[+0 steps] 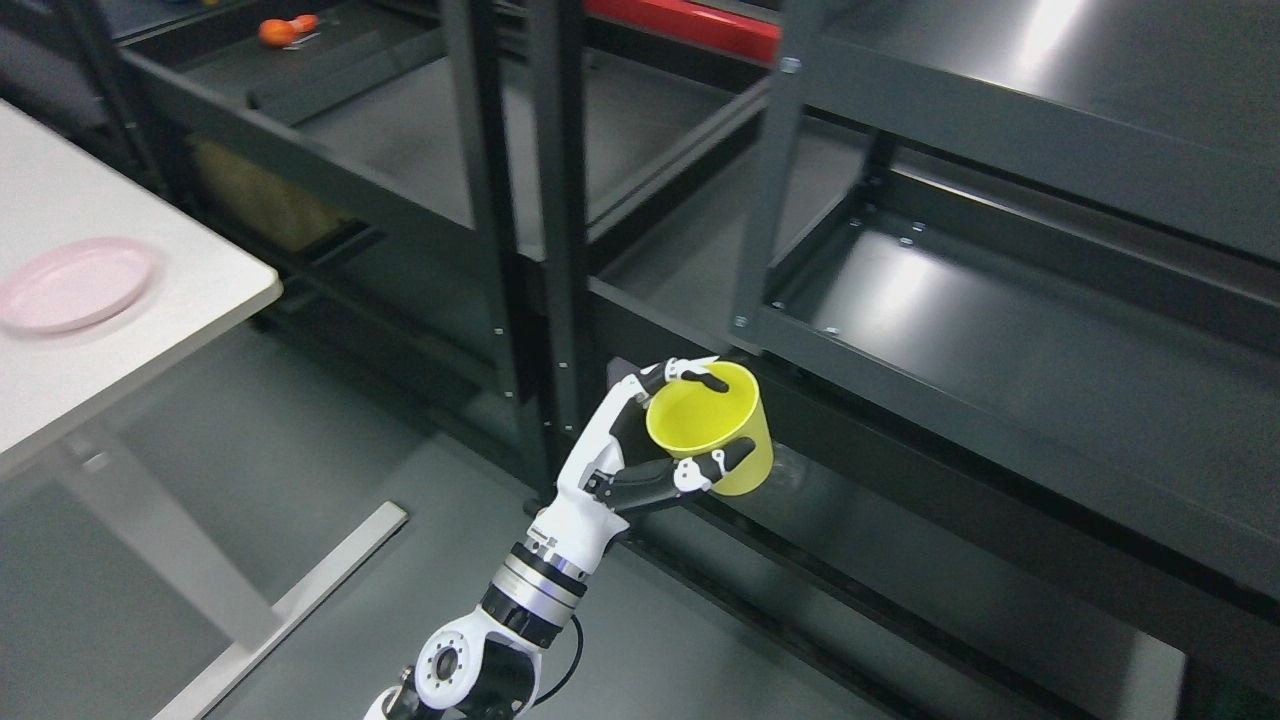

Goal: Place yellow IKEA cup on middle right shelf
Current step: 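Raise the cup with the left hand onto the upper shelf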

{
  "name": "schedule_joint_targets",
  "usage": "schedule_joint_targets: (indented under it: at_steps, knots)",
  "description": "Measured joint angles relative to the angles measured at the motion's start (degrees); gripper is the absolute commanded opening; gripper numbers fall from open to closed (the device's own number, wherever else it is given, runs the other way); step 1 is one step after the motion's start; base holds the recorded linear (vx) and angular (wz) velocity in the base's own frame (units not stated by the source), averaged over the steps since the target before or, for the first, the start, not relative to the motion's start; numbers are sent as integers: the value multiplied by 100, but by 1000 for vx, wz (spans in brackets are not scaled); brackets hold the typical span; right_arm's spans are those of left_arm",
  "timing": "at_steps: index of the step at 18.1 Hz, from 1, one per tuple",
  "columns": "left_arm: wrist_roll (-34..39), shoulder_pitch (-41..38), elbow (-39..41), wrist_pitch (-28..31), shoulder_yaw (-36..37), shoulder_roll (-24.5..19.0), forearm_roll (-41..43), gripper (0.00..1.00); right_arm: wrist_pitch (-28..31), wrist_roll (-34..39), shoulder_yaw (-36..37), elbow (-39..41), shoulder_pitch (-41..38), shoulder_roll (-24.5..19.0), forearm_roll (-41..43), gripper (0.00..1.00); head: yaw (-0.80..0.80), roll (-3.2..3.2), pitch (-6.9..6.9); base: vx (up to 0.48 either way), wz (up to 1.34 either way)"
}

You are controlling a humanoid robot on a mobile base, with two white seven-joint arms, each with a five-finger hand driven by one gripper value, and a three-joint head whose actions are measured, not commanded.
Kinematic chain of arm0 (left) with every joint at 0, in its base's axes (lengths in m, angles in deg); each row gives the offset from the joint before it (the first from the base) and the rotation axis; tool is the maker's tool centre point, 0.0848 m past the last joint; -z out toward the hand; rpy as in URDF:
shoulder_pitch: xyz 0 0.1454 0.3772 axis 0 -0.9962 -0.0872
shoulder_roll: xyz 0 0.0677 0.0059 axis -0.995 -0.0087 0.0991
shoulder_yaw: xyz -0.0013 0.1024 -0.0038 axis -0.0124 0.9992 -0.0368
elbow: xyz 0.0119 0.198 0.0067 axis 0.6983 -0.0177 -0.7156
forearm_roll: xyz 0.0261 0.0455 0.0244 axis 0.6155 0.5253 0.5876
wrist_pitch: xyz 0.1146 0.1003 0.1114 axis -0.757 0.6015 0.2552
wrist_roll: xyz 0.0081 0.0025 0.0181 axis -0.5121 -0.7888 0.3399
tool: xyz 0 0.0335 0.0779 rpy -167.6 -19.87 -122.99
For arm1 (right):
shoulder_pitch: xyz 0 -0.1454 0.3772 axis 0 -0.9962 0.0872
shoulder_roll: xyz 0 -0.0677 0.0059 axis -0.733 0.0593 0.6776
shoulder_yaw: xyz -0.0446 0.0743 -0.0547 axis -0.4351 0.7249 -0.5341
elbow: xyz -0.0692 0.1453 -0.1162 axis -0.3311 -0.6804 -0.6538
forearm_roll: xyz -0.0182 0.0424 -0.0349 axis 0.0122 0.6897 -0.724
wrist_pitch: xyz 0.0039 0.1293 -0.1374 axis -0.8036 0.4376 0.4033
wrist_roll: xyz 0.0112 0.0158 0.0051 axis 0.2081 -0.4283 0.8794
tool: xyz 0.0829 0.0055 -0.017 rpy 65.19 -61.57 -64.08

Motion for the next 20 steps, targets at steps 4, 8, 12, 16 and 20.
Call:
schedule_joint_targets:
  at_steps: [4,8,12,16,20]
  knots:
    - [0,626,64,-46,433,0,-97,1,0,6,0,0,-1,0,0,99,0,0,0,-60,-898]
    - [4,1368,155,-69,823,0,-213,1,0,30,0,1,4,0,0,99,0,0,0,61,-454]
    - [4,2029,220,-334,1131,0,-336,1,0,34,0,1,4,0,0,99,0,0,-2,96,-298]
    - [10,2643,258,-622,1321,0,-542,1,0,34,0,1,2,0,0,99,0,0,-2,79,-308]
    - [373,3198,281,-642,1182,0,-641,0,0,37,0,1,3,0,0,99,0,0,-2,89,-189]
